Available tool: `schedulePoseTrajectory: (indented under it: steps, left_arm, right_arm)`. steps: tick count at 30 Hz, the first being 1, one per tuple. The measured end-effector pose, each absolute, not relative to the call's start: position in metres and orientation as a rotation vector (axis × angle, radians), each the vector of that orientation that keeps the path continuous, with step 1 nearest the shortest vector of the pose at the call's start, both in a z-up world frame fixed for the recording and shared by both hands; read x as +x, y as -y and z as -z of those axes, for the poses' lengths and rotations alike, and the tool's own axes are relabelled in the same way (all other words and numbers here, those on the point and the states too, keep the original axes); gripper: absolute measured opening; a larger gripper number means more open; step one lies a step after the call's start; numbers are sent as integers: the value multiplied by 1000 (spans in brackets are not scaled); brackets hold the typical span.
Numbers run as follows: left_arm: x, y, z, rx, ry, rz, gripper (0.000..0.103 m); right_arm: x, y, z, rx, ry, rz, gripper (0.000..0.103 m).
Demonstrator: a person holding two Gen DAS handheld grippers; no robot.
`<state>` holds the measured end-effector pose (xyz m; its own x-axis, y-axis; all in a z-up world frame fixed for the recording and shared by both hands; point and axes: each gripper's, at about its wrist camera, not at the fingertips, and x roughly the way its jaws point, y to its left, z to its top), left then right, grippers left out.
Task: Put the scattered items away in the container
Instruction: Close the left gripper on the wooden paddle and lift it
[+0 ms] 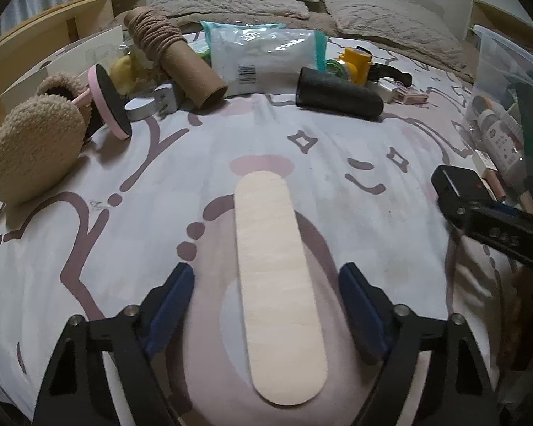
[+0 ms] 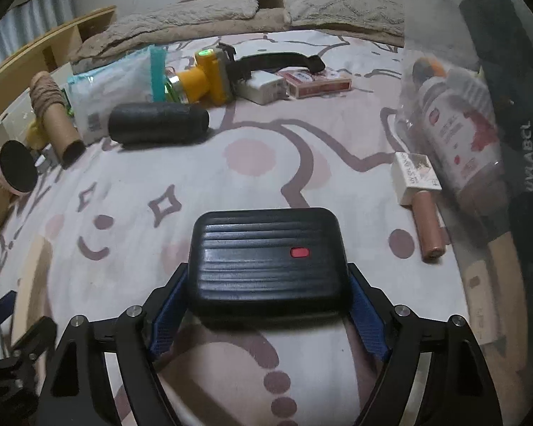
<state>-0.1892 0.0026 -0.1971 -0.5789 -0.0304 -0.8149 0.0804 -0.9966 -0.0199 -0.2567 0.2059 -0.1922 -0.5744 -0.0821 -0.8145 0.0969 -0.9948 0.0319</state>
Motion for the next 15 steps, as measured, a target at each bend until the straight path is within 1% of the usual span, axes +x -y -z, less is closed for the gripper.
schedulePoseTrajectory:
  steps: [1, 2, 3, 4, 5, 8, 11, 15]
  left_arm:
    - [-189, -3, 197, 1412, -83, 2741, 78]
    - [-189, -3, 197, 1414, -81, 2748, 75]
    - [-189, -4, 196, 1416, -83, 2759, 64]
    - [-189, -5, 195, 1416, -84, 2775, 58]
    - [-189, -7, 195, 1415, -77, 2783, 50]
    - [-188, -9, 194, 1413, -54, 2795, 47]
    - [-188, -4, 193, 1410, -100, 2800, 39]
    - [-186, -1, 192, 1407, -143, 2817, 38]
  right_arm:
    - [-255, -203, 191, 1388, -50, 2713, 83]
    - [-254, -201, 191, 1383, -71, 2721, 83]
    - [-253, -202, 191, 1374, -72, 2725, 83]
    - [-252, -204, 191, 1362, -58, 2727, 83]
    - [-251, -206, 191, 1347, -39, 2731, 83]
    - [-249, -209, 190, 1313, -14, 2745, 82]
    - [-246, -206, 188, 1290, -40, 2764, 82]
    - [-242, -203, 186, 1261, -56, 2766, 82]
